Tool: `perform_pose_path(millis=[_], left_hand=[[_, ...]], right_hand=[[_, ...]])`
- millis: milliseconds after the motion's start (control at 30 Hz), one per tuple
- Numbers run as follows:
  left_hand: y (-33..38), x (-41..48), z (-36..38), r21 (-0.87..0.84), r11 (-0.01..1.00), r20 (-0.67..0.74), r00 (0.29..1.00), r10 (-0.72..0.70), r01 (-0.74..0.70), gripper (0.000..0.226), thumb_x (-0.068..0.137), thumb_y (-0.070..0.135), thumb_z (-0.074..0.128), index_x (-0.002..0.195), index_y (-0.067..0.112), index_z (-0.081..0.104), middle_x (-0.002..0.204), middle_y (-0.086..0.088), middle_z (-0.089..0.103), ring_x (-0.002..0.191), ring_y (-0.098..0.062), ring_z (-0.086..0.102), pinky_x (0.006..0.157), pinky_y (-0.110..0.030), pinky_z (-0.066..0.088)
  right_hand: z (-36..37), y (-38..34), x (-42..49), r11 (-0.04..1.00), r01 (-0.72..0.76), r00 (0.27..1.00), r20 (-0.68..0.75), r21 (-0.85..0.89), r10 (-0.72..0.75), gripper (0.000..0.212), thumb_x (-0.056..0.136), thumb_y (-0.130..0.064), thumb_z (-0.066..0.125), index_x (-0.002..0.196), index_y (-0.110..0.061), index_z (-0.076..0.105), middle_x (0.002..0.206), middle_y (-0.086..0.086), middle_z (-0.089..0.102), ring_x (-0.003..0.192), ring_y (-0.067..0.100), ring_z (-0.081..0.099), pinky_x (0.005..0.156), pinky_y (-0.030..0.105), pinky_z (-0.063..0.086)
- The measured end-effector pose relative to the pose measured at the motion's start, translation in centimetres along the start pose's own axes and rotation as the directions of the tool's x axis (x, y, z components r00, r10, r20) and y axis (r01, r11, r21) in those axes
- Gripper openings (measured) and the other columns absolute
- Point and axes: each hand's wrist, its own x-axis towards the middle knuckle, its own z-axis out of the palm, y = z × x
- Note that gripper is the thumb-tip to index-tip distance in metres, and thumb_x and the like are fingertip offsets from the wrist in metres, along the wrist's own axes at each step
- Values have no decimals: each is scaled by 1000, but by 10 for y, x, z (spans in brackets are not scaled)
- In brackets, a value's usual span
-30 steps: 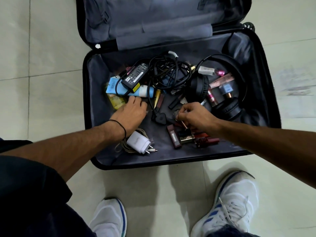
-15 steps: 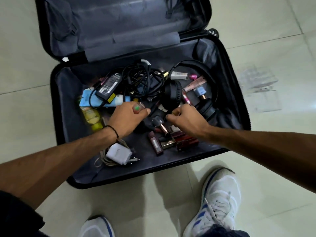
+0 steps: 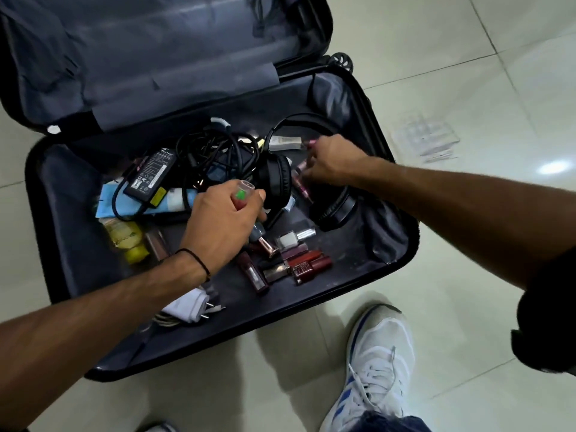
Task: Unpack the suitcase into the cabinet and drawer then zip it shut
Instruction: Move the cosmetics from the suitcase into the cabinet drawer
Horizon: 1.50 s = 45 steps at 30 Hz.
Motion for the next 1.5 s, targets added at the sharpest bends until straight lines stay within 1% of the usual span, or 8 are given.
perform_pose_path(millis=[133, 300, 467, 767, 1000, 1133, 1233, 1500], left_hand=[[-7, -1, 8, 51, 999, 30, 999, -18, 17, 21, 95, 32, 60, 77, 21, 65, 69, 7, 72, 44, 1, 56, 54, -24, 50], [-16, 2, 10, 55, 997, 82, 995, -49, 45, 17, 95, 30, 59, 82, 21, 66, 73, 6, 73, 51, -3, 61, 57, -27, 53], [-19, 3, 8, -3, 997, 108, 991, -81, 82, 16, 95, 23, 60, 83, 15, 66, 64, 6, 67, 50, -8, 61, 51, -17, 44], [-7, 2, 7, -137, 990, 36, 999, -19, 24, 10, 96, 24, 59, 92, 17, 65, 77, -4, 70, 46, -11, 58, 53, -26, 50], [-11, 6, 5, 46, 998, 55, 998, -43, 41, 38, 95, 31, 60, 132, 21, 56, 75, -2, 63, 62, -7, 62, 58, -7, 41], [-19, 13, 6, 7, 996, 170, 982, -88, 88, 55, 93, 34, 63, 143, 21, 47, 114, -1, 62, 62, -15, 69, 64, -26, 50], [-19, 15, 5, -108, 977, 233, 960, -153, 182, 58, 94, 31, 63, 147, 24, 41, 89, -16, 72, 68, -29, 72, 60, -31, 50], [-8, 16, 3, -243, 940, 238, 954, -183, 241, 43, 96, 23, 60, 137, 21, 52, 67, -1, 70, 51, -16, 65, 52, -28, 48]], right_hand=[[24, -7, 2, 984, 140, 989, -41, -106, -145, 42, 84, -45, 75, 111, -15, 69, 108, 9, 69, 98, 30, 66, 74, 29, 45], [17, 15, 11, 969, 146, 974, 145, 198, -176, 23, 86, -31, 75, 92, -9, 74, 88, 9, 74, 75, 16, 68, 61, 25, 51], [3, 33, -5, 662, -71, 964, 223, 746, -148, 37, 99, -29, 49, 108, 4, 64, 74, 6, 69, 43, 9, 36, 40, 19, 24], [-7, 51, -28, 351, -176, 835, 328, 920, -442, 38, 91, -13, 49, 129, -12, 52, 96, 12, 65, 54, 10, 45, 38, 18, 30], [-8, 42, -26, 416, -83, 876, 265, 906, -402, 24, 95, -18, 63, 117, -10, 56, 91, 8, 65, 64, 14, 52, 44, 21, 33], [-16, 24, -15, 904, 169, 985, -108, 393, -137, 30, 82, -32, 78, 89, -9, 59, 74, 1, 60, 61, 14, 52, 50, 25, 38], [-21, 10, -3, 923, 284, 923, -335, 261, -190, 26, 81, -27, 71, 88, -8, 55, 79, 3, 58, 70, 21, 51, 60, 34, 41], [-16, 14, 10, 965, 219, 953, -243, 142, -181, 26, 81, -28, 70, 79, -15, 47, 81, 3, 53, 71, 23, 50, 59, 31, 35]])
